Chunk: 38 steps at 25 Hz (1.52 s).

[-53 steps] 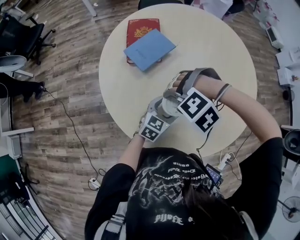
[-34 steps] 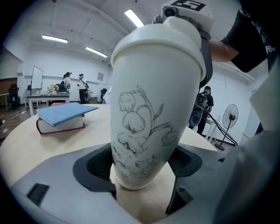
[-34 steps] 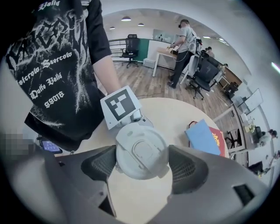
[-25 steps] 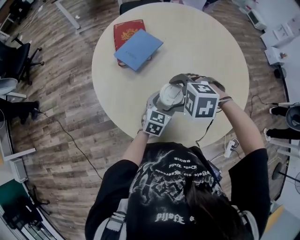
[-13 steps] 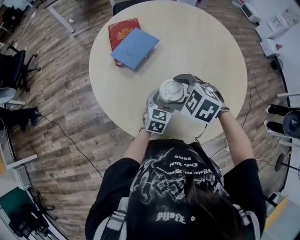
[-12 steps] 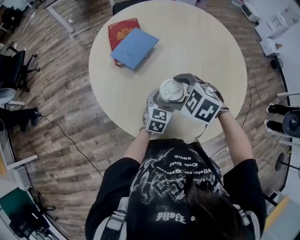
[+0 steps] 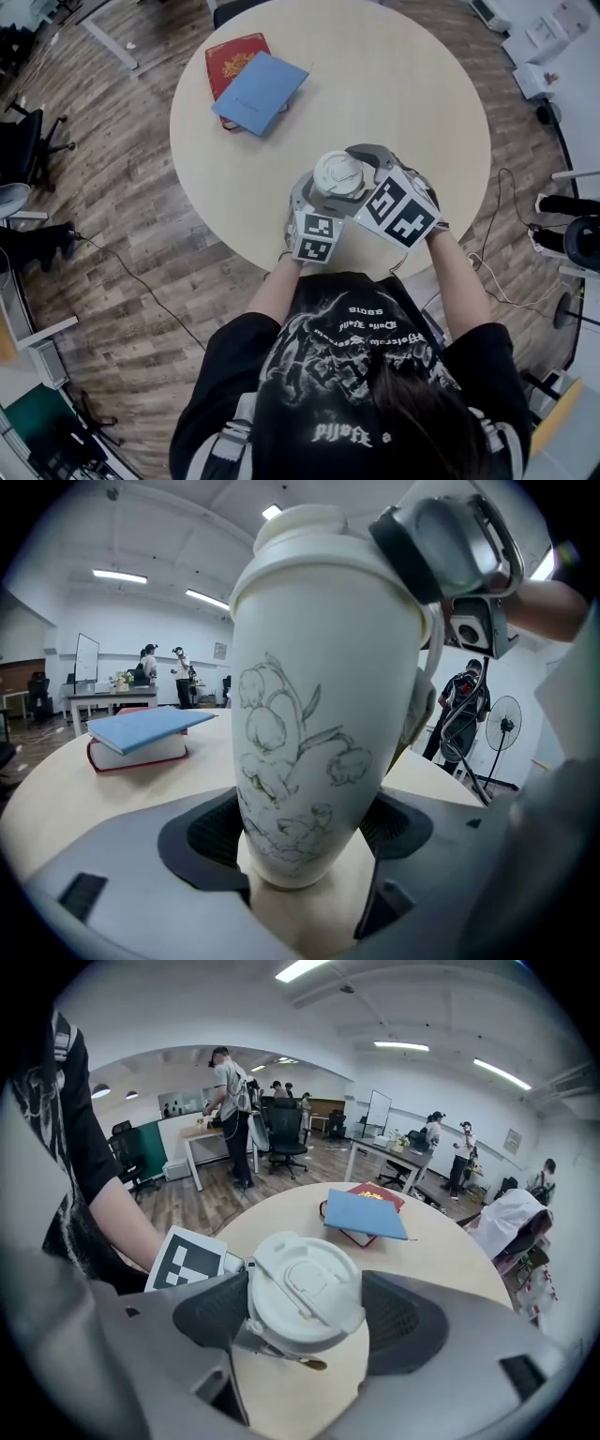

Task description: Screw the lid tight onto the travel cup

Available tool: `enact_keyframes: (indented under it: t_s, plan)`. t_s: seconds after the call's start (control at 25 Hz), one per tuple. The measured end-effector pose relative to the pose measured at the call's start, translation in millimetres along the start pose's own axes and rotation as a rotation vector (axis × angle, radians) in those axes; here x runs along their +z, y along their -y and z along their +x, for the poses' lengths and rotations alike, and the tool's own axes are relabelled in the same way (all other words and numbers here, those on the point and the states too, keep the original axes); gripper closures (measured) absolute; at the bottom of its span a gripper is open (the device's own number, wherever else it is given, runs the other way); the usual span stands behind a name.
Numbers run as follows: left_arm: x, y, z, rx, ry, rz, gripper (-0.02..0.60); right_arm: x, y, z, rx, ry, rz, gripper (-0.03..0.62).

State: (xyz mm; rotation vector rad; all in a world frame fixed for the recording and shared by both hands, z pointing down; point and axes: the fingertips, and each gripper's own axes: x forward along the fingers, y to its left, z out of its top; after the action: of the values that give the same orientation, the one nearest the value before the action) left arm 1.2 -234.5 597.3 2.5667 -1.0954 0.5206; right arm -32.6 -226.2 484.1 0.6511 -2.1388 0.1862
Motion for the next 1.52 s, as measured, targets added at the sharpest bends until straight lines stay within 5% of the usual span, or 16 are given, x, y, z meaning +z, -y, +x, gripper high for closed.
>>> enact_keyframes:
  t_s: [0.84,1.2,1.4,1.52]
  plan:
    - [0.9,-4.6,4.2,0.117,-0.01,-0.006,0.187,-3.4,7.4,-2.7,-0.202,0.173,0.351,0.214]
    - [-1.2,-3.1,5.3,0.044,-0.001,0.022,0.186,-3.1,5.8,-2.9,-0.217,0.195,0.36,0.206]
    - [-9.3,-1.4,1.9,-0.008,-0.054,-0.042,0.186,6.3,7.4,-18.8,-0.122,0.355,0.516,0.195]
    - [-10.8,-1.2,-8.7,-0.01,-0.049,-0.059,0.186,4.7,12.7,-38.1,-0.167,0.428,0.49,0.191]
